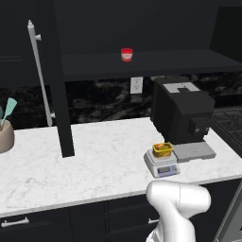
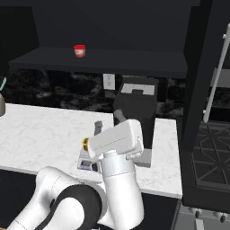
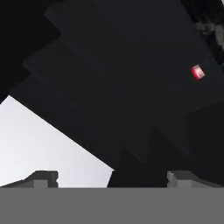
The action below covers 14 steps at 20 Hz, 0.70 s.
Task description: Pick the canned food and place it on the digital scale for weighing, and close the cabinet.
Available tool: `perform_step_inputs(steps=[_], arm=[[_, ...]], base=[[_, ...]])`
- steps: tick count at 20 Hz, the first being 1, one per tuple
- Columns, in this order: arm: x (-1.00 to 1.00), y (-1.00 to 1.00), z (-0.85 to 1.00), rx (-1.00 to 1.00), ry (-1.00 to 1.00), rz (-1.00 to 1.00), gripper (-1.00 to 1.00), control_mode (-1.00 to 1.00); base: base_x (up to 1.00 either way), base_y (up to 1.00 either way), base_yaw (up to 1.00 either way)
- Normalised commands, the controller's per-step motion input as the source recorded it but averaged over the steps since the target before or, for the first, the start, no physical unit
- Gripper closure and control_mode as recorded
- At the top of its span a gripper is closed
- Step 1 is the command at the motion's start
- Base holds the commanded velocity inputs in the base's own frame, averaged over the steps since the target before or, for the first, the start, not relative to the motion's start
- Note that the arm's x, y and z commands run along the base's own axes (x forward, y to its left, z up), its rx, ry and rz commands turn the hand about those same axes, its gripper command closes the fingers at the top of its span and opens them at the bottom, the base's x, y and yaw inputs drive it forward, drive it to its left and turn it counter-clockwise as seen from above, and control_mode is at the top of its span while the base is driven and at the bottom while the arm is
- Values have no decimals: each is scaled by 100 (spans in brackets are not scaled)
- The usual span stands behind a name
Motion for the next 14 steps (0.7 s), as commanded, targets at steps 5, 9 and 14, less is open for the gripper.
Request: perform_step_inputs(steps=[5, 9, 14], arm=[[0, -11, -58, 31, -40, 1, -100, -100], [2, -41, -24, 9, -17, 0, -100, -100], [-1, -94, -3, 23, -2, 1, -100, -100]], base=[[0, 0, 0], [0, 0, 0], [0, 0, 0]])
